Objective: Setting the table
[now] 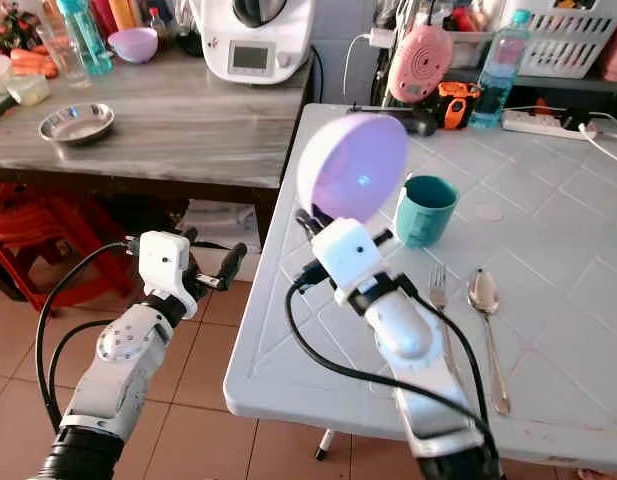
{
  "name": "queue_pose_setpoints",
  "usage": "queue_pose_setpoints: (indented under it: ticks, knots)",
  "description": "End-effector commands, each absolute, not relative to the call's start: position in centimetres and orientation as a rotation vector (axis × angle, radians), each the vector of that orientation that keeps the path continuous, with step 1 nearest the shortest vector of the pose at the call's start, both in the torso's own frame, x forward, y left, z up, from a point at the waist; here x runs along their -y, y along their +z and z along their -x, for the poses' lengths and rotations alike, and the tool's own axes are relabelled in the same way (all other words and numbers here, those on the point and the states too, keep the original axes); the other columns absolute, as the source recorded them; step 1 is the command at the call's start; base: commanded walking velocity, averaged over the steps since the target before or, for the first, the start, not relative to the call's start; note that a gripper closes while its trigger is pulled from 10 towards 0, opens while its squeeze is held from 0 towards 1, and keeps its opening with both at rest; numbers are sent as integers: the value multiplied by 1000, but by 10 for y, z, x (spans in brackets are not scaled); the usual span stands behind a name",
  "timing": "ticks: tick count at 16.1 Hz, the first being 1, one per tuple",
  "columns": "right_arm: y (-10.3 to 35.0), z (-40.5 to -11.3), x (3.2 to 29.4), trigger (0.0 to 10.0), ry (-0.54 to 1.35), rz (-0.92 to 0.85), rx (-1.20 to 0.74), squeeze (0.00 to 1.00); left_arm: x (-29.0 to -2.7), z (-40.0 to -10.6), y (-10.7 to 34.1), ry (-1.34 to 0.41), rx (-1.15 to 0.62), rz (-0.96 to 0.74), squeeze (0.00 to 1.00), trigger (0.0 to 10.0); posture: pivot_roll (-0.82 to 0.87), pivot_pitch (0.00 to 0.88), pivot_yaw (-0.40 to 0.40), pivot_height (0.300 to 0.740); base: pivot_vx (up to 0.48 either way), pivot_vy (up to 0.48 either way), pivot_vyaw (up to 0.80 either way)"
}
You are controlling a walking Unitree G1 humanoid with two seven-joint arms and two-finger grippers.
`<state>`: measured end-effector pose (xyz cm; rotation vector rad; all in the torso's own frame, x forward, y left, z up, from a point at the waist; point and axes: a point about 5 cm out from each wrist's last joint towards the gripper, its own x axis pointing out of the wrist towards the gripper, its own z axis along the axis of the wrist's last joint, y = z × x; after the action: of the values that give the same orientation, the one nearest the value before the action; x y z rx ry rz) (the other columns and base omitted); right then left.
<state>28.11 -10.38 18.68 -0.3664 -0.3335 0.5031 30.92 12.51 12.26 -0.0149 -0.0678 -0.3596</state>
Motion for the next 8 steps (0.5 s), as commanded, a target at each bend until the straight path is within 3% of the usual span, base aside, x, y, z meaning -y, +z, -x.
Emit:
queue_pose_setpoints:
  ticks: [1,3,8]
  knots:
    - [193,-279,107,10000,475,368,339,0,-127,-311,122,-356,68,4,0,10000,-64,3,17,740,0,262,-463]
    - [189,-274,109,10000,454,333,296,0,-126,-313,122,-350,81,4,0,10000,-55,0,16,740,0,317,-447]
    - [186,-275,108,10000,441,325,276,0,-129,-316,126,-345,94,0,0,10000,-50,0,25,740,0,371,-776]
